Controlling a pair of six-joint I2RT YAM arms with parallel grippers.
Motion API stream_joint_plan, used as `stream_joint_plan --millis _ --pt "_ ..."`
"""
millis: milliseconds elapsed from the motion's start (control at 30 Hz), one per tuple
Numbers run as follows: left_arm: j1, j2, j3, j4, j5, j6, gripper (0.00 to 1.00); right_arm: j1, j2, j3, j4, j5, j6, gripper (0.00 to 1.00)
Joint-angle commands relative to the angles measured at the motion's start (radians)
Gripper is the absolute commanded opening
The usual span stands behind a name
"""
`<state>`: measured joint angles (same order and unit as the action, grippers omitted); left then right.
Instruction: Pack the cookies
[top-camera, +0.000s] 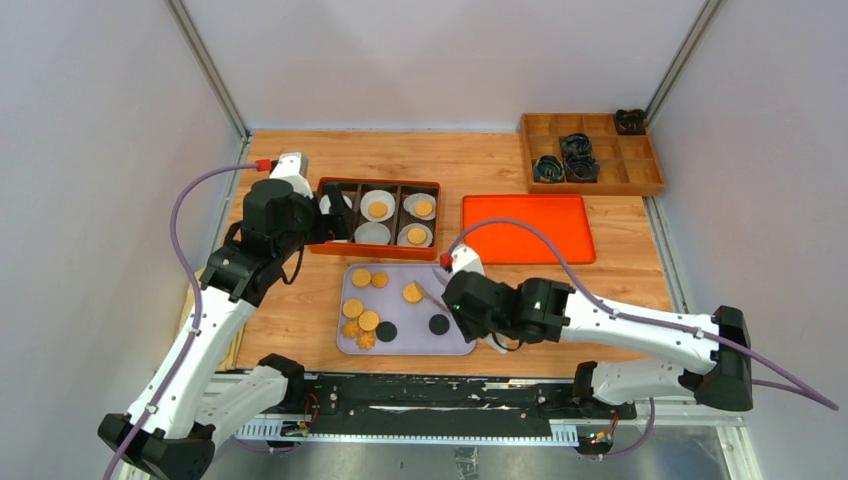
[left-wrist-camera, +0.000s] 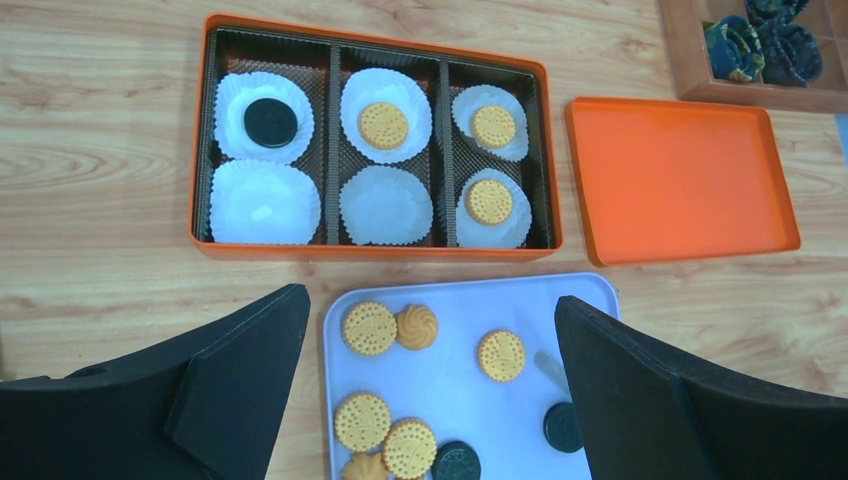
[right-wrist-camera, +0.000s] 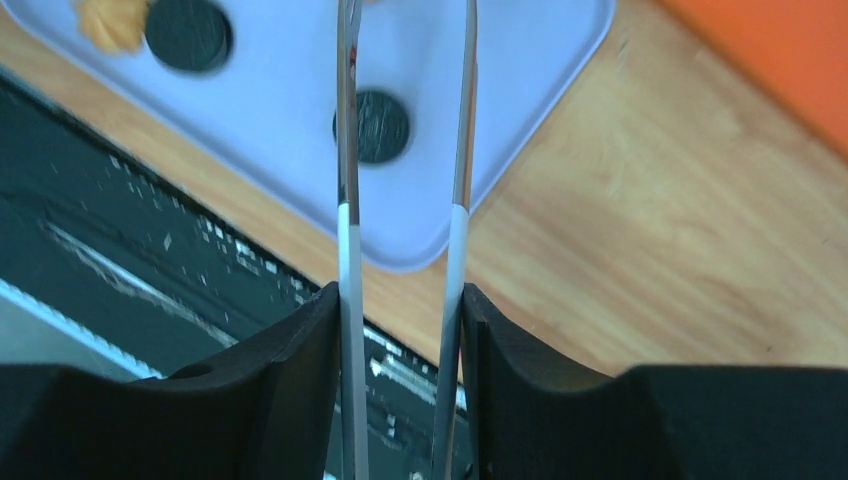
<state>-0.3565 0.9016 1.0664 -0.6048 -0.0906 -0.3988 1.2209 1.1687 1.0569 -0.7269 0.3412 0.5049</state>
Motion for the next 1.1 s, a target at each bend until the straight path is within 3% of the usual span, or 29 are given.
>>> stream_joint_plan --millis 0,433,733,1067 --pt "0.004 0.016 -0.015 0.026 0.028 -0.006 1.0 0.1 0.01 -0.056 -0.071 -0.02 0.131 0.47" --pt "0.004 -0.005 -0.025 0.026 0.015 -0.003 1.0 0.142 0.16 -0.018 -0.031 0.014 0.104 0.51" --pt "0.004 -0.006 -0.024 0.018 0.005 0.004 1.0 0.097 0.242 0.012 0.055 0.0 0.061 0.5" --pt "0.004 -0.009 -0.016 0.009 0.011 0.008 1.0 0.034 0.248 -0.046 0.105 -0.08 0.131 0.49"
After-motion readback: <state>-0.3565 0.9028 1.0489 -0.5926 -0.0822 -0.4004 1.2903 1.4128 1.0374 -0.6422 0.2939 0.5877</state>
